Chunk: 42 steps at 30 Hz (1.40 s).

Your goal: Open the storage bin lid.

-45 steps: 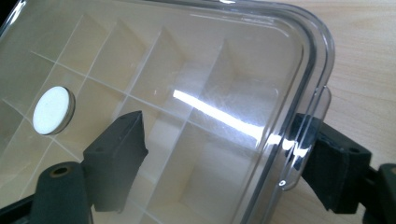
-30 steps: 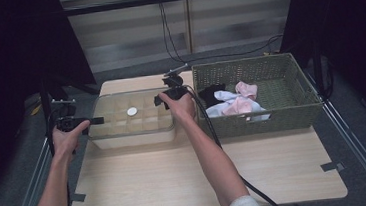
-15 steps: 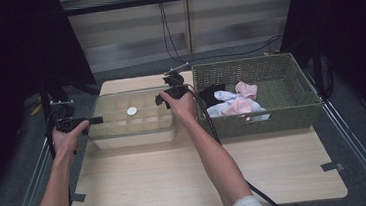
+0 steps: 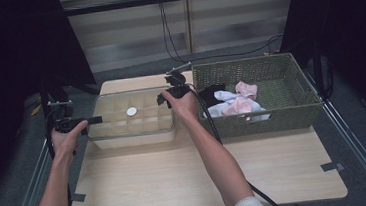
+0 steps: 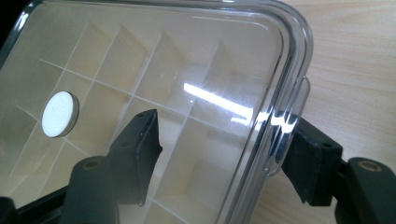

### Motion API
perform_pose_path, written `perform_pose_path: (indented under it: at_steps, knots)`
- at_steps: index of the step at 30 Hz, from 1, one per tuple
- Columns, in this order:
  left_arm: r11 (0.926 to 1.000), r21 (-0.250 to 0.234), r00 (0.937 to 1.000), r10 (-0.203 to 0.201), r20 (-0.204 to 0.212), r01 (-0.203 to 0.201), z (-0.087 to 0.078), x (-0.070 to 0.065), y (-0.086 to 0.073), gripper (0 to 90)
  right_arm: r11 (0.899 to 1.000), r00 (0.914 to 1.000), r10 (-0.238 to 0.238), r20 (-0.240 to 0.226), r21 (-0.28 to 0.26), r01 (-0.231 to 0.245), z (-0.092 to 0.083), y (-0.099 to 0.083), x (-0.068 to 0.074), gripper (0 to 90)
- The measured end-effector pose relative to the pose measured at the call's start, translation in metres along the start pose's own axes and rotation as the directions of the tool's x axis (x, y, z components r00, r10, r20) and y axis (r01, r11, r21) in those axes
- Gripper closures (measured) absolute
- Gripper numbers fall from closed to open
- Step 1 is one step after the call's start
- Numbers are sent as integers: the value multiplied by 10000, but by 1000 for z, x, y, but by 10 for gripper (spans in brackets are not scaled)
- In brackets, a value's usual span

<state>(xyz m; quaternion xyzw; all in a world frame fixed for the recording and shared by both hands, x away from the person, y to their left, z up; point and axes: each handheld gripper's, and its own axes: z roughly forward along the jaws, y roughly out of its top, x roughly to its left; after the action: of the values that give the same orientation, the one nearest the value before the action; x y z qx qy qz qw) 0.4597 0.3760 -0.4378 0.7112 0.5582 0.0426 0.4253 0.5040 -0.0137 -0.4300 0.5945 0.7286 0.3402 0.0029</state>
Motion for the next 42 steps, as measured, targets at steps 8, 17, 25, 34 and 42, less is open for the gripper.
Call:
perform_pose_path:
  at_steps: [8, 17, 25, 34, 42]
  knots:
    - [9993, -108, 9991, 359, -211, -362, -5, -1, -2, 447, 9994, 9998, -173, 21, -311, 173, -11, 0, 3, 390]
    - [9981, -525, 9994, 340, 102, -334, -17, 0, -3, 534, 9961, 9994, -64, -345, -885, 33, -26, 0, 6, 489]
    - [9954, -889, 9986, 387, 357, -354, -28, -2, -2, 596, 9924, 9959, -112, -899, -1233, 0, -39, -5, 2, 554]
    - [9928, -886, 9962, 835, 250, -810, -40, -9, -1, 633, 9864, 9901, 54, -1404, -1617, -283, -54, -9, 2, 617]
    - [9897, -960, 9937, 1089, 250, -1061, -48, -13, -3, 660, 9828, 9839, -133, -1783, -1834, -199, -68, -15, 3, 662]
